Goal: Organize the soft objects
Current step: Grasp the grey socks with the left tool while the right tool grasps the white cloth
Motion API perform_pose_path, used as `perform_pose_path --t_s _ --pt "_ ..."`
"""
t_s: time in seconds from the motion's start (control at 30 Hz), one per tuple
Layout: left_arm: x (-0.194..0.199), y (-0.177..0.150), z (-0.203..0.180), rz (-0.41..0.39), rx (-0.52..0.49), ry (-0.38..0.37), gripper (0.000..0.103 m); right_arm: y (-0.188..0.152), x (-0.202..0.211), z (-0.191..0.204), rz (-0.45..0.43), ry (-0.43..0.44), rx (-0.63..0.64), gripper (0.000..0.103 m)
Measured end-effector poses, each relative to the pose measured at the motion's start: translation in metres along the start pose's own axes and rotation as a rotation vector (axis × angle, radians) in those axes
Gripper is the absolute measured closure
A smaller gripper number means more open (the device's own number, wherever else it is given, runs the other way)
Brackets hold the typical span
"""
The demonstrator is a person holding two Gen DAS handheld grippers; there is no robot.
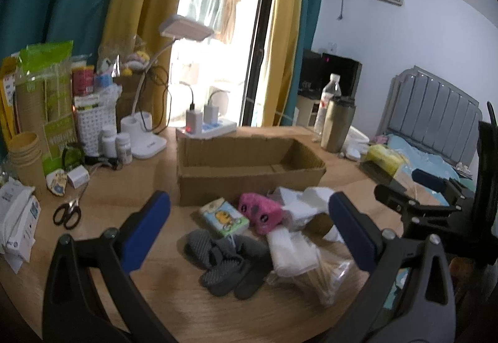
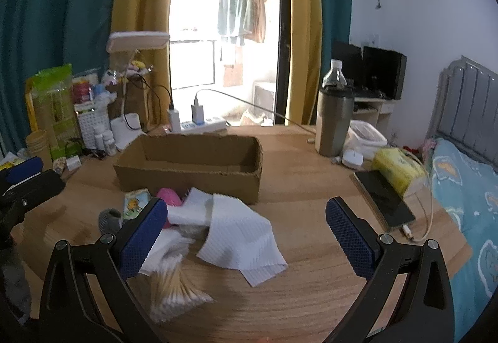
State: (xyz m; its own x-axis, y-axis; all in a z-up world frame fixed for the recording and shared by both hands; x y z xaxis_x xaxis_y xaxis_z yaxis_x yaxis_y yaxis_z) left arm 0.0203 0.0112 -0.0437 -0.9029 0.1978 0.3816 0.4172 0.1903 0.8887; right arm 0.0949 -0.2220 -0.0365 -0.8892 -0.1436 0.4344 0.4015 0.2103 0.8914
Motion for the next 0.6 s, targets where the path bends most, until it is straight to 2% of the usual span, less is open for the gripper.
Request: perform_pose_path --t_s 0.6 --pt "-0.053 -0.033 0.032 0.182 0.076 0.041 0.001 -0.028 -0.05 -0.001 0.141 0.002 0.002 0.0"
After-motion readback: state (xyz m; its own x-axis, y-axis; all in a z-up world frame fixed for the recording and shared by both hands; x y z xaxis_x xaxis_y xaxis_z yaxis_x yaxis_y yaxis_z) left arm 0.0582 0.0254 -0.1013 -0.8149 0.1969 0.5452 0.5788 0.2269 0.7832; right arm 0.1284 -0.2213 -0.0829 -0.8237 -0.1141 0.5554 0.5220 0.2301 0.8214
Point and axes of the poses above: each gripper's, at about its wrist camera, not at the fingertips, and x roughly against the way its jaws point, z to its left, y to its top, the point moved 1 cm from there along -x, roughly the way its jaws point, and after that the axes turned 12 degrees about -y, right-handed, at the moved point
